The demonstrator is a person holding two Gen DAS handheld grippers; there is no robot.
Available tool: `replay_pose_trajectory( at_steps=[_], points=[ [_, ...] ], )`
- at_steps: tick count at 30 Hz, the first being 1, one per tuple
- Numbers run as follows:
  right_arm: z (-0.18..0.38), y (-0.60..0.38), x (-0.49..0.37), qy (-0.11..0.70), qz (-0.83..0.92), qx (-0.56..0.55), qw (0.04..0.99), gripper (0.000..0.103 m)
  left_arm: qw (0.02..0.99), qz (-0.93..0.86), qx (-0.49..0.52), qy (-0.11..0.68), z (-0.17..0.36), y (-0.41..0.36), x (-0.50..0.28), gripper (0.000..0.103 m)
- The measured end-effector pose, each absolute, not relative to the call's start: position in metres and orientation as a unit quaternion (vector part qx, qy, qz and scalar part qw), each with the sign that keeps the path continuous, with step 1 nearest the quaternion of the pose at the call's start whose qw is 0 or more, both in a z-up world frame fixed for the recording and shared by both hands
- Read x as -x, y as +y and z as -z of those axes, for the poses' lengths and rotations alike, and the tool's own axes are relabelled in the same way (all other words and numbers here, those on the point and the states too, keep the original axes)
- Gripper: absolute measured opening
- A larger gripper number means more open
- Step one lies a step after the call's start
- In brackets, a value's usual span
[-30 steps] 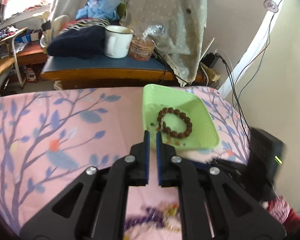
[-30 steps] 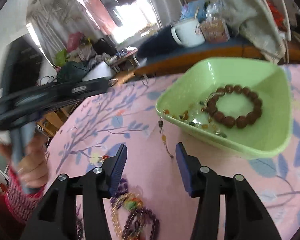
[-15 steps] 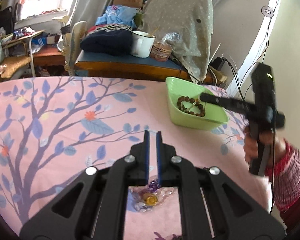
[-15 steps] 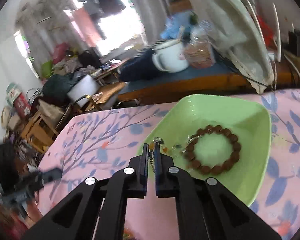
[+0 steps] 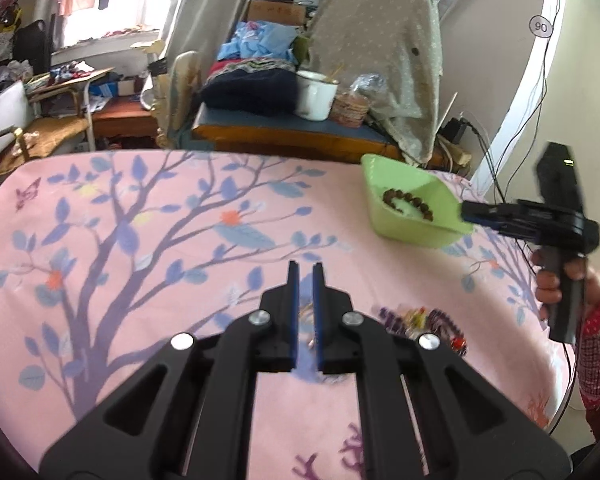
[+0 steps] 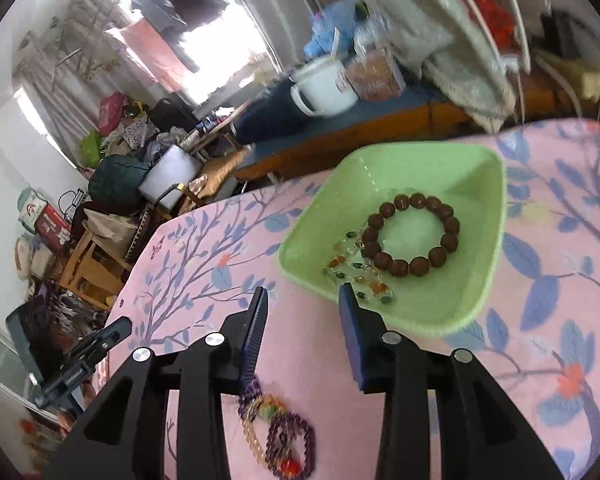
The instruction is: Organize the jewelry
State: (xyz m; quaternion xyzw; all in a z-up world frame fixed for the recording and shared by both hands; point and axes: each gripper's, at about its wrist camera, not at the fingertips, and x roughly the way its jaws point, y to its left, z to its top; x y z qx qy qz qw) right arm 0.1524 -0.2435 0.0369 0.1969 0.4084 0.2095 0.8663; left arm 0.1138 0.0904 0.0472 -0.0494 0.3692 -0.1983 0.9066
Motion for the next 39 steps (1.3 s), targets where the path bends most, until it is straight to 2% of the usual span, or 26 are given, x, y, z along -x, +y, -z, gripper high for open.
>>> replay_pose_trajectory(
  at_steps=[4,5,6,13,20,29,39],
  points=[
    [-0.037,-0.219,-0.126,0.39,-0.251,-0.157,0.872,0.009,0.896,0.204,0.052,0.39,-0.032,0.094,-0.104,0.006],
    [-0.032,-0.21,-0.118,0.393,-0.265,-0.143,0.869,0.007,0.894,0.207,0.05,0.395,-0.027,0.093,-0.101,0.006],
    [-0.029,-0.204,-0.113,0.395,-0.273,-0.131,0.867,0.0,0.892,0.209,0.049,0.399,-0.023,0.092,-0.099,0.006],
    [0.007,-0.131,-0.097,0.433,-0.3,-0.007,0.85,0.0,0.869,0.22,0.061,0.439,0.01,0.083,-0.094,0.006],
    [0.02,-0.092,-0.094,0.416,-0.293,0.095,0.856,0.0,0.863,0.232,0.063,0.444,0.017,0.079,-0.092,0.006],
    [0.024,-0.08,-0.085,0.402,-0.296,0.147,0.854,0.0,0.856,0.238,0.051,0.455,0.026,0.07,-0.092,0.006],
    [-0.023,-0.12,-0.026,0.335,-0.283,0.099,0.893,0.0,0.86,0.266,0.018,0.435,0.014,0.054,-0.07,0.006]
  ],
)
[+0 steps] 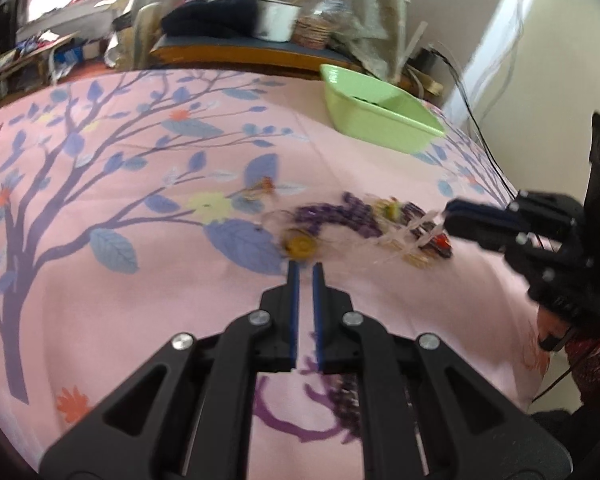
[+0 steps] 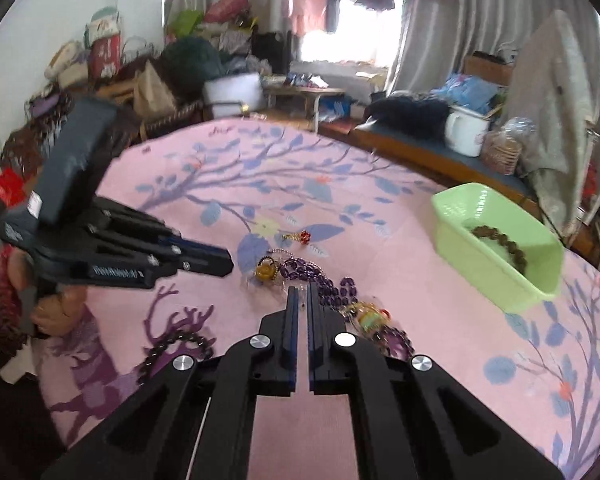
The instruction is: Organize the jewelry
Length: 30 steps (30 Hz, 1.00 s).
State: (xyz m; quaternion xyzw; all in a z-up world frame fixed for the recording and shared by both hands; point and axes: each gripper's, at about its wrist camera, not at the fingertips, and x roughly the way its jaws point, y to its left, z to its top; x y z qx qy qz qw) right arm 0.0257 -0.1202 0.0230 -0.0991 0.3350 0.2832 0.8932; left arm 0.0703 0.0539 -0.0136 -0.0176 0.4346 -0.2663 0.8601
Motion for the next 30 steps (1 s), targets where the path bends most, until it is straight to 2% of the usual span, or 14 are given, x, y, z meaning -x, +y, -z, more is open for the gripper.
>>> replay_pose_trajectory(
  at_steps=[2,4,5,6,9,11,17,18,19,20,22,24,30],
  points=[
    [-0.027,-0.13,-0.017,0.328,-0.274,0.087,0.9,0.0,0.858,0.278,0.0,0.432,0.013,0.044,-0.063,0.016],
    [-0.033,-0.144,-0.009,0.321,-0.263,0.065,0.908,0.0,0.863,0.278,-0.025,0.422,0.012,0.033,-0.056,0.058],
    [-0.035,-0.149,-0.007,0.318,-0.261,0.056,0.91,0.0,0.868,0.277,-0.036,0.409,0.009,0.027,-0.051,0.065],
    [-0.037,-0.153,-0.005,0.317,-0.259,0.049,0.911,0.0,0.872,0.283,-0.042,0.397,0.006,0.021,-0.047,0.071],
    [-0.047,-0.168,0.002,0.307,-0.251,0.025,0.918,0.0,0.87,0.313,-0.057,0.378,-0.003,0.003,-0.04,0.079],
    [-0.053,-0.173,0.004,0.3,-0.25,0.019,0.92,0.0,0.867,0.326,-0.073,0.371,-0.006,-0.011,-0.037,0.08],
    [-0.077,-0.181,0.013,0.264,-0.247,0.009,0.932,0.0,0.855,0.354,-0.135,0.355,-0.001,-0.058,-0.039,0.08],
    [-0.083,-0.182,0.015,0.256,-0.247,0.009,0.934,0.0,0.851,0.353,-0.138,0.364,0.002,-0.063,-0.046,0.072],
    [-0.09,-0.183,0.017,0.246,-0.248,0.01,0.937,0.0,0.847,0.355,-0.137,0.372,0.005,-0.066,-0.051,0.057],
    [-0.095,-0.185,0.019,0.24,-0.247,0.011,0.939,0.0,0.84,0.359,-0.134,0.384,0.007,-0.069,-0.059,0.048],
    [-0.104,-0.187,0.019,0.227,-0.242,0.013,0.943,0.0,0.831,0.363,-0.128,0.401,0.009,-0.073,-0.072,0.008],
    [-0.112,-0.19,0.015,0.217,-0.237,0.014,0.947,0.0,0.827,0.37,-0.112,0.407,0.002,-0.072,-0.081,0.006],
    [-0.139,-0.207,-0.004,0.181,-0.225,-0.01,0.957,0.0,0.851,0.38,-0.082,0.353,-0.067,-0.064,-0.101,0.006]
  ],
)
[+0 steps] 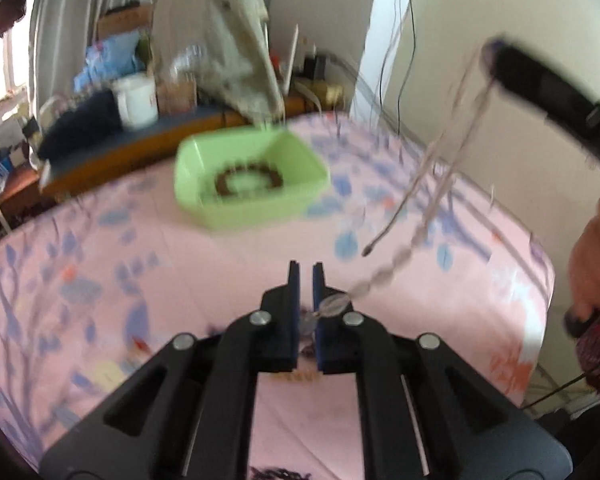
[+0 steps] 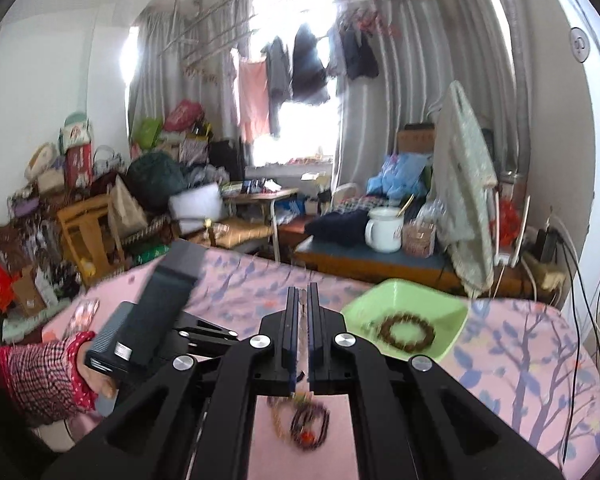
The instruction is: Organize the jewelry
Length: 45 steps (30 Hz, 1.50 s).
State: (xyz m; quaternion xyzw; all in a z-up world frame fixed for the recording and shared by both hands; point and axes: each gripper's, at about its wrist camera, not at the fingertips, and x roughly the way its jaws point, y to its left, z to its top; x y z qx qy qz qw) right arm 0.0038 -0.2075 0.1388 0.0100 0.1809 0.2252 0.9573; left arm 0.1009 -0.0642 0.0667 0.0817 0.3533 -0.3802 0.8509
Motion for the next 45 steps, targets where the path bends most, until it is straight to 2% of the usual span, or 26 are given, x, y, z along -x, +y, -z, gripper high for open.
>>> replay_pose_trajectory(
  at_steps=[9,17,24,33,39,41,42,43,45],
  points=[
    [-0.175,-0.253,-0.067,0.157,-0.205,-0.089,0.962,0.0,0.871,0.382,-0.051,0.306,-0.156,-0.083,-0.15,0.006],
    [-0.191,-0.285,-0.111,0.149,-0.166,-0.112,0.968,0.0,0.886,0.368,-0.018,0.282,-0.193,-0.106,-0.197,0.006],
    [-0.16,-0.294,-0.142,0.177,-0.154,-0.124,0.964,0.0,0.88,0.358,-0.008,0.313,-0.164,-0.13,-0.237,0.006],
    [-0.086,-0.284,-0.17,0.257,-0.158,-0.147,0.942,0.0,0.867,0.334,-0.019,0.37,-0.105,-0.132,-0.265,0.006],
    [-0.037,-0.278,-0.187,0.322,-0.185,-0.206,0.905,0.0,0.851,0.293,-0.047,0.434,-0.06,-0.128,-0.274,0.006],
    [-0.021,-0.276,-0.191,0.344,-0.186,-0.229,0.891,0.0,0.837,0.274,-0.063,0.469,-0.042,-0.129,-0.276,0.018],
    [-0.014,-0.275,-0.193,0.358,-0.186,-0.236,0.884,0.0,0.829,0.264,-0.072,0.487,-0.033,-0.129,-0.277,0.031],
    [-0.009,-0.273,-0.194,0.369,-0.186,-0.24,0.879,0.0,0.824,0.253,-0.084,0.501,-0.022,-0.128,-0.277,0.036],
    [0.001,-0.27,-0.195,0.388,-0.18,-0.249,0.869,0.0,0.82,0.251,-0.093,0.506,-0.013,-0.126,-0.275,0.036]
  ],
)
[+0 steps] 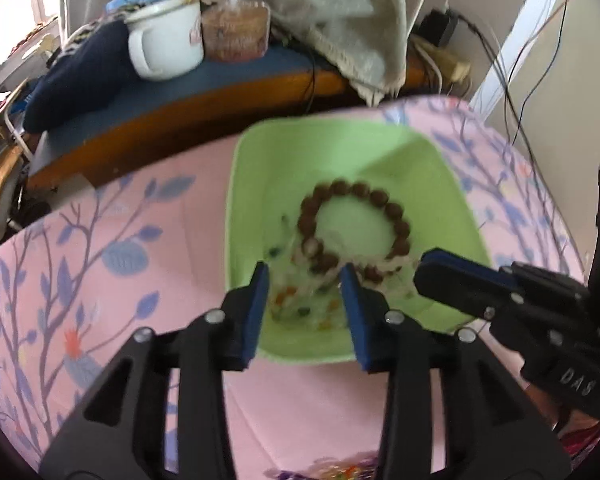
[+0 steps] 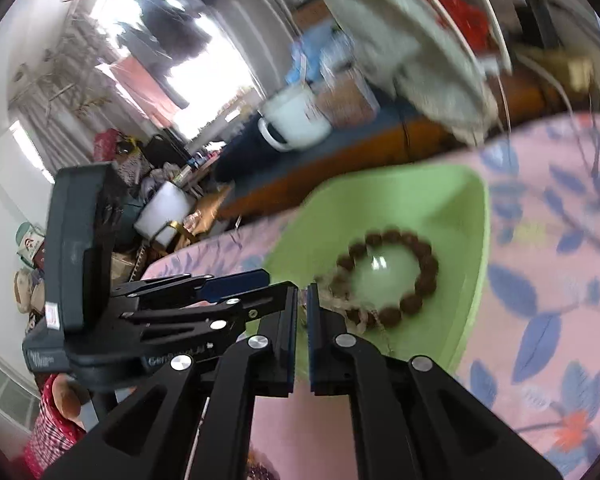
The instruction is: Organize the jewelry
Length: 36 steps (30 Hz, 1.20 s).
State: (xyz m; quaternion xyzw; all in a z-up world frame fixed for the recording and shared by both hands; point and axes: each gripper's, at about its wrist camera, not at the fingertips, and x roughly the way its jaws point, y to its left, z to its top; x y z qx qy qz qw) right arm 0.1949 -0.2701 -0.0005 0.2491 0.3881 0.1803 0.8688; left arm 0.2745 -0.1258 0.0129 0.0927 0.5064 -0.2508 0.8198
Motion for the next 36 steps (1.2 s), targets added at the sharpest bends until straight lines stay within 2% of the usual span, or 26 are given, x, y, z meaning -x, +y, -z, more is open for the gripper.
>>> replay_pose_trajectory(
  at_steps=[6,12,13,15,17,21,25,30,36],
  points=[
    [-0.006,-0.27,-0.178,0.382,-0.18,-0.271,0.865,0.0,0.825,0.254,-0.053,0.502,-0.03,-0.096,-0.265,0.036],
    [-0.023,-0.257,-0.152,0.366,-0.209,-0.255,0.87,0.0,0.857,0.265,0.013,0.443,-0.076,-0.032,-0.23,0.037],
    [-0.023,-0.253,-0.149,0.367,-0.215,-0.252,0.87,0.002,0.862,0.265,0.022,0.431,-0.079,-0.017,-0.219,0.037],
    [-0.019,-0.239,-0.139,0.375,-0.232,-0.234,0.867,0.016,0.868,0.264,0.032,0.419,-0.079,0.004,-0.203,0.037],
    [-0.014,-0.218,-0.133,0.394,-0.261,-0.197,0.859,0.016,0.871,0.254,0.041,0.417,-0.068,0.027,-0.182,0.037],
    [-0.01,-0.169,-0.117,0.412,-0.296,-0.08,0.858,0.015,0.878,0.24,0.042,0.413,-0.043,0.053,-0.146,0.037],
    [-0.001,-0.13,-0.113,0.435,-0.306,0.003,0.847,0.002,0.884,0.234,0.03,0.404,-0.026,0.065,-0.117,0.037],
    [0.022,-0.112,-0.121,0.474,-0.296,0.042,0.828,0.002,0.886,0.237,0.011,0.399,-0.017,0.075,-0.088,0.037],
    [0.029,-0.087,-0.116,0.452,-0.286,0.106,0.838,0.0,0.892,0.242,-0.015,0.382,-0.015,0.075,-0.067,0.037]
  ],
)
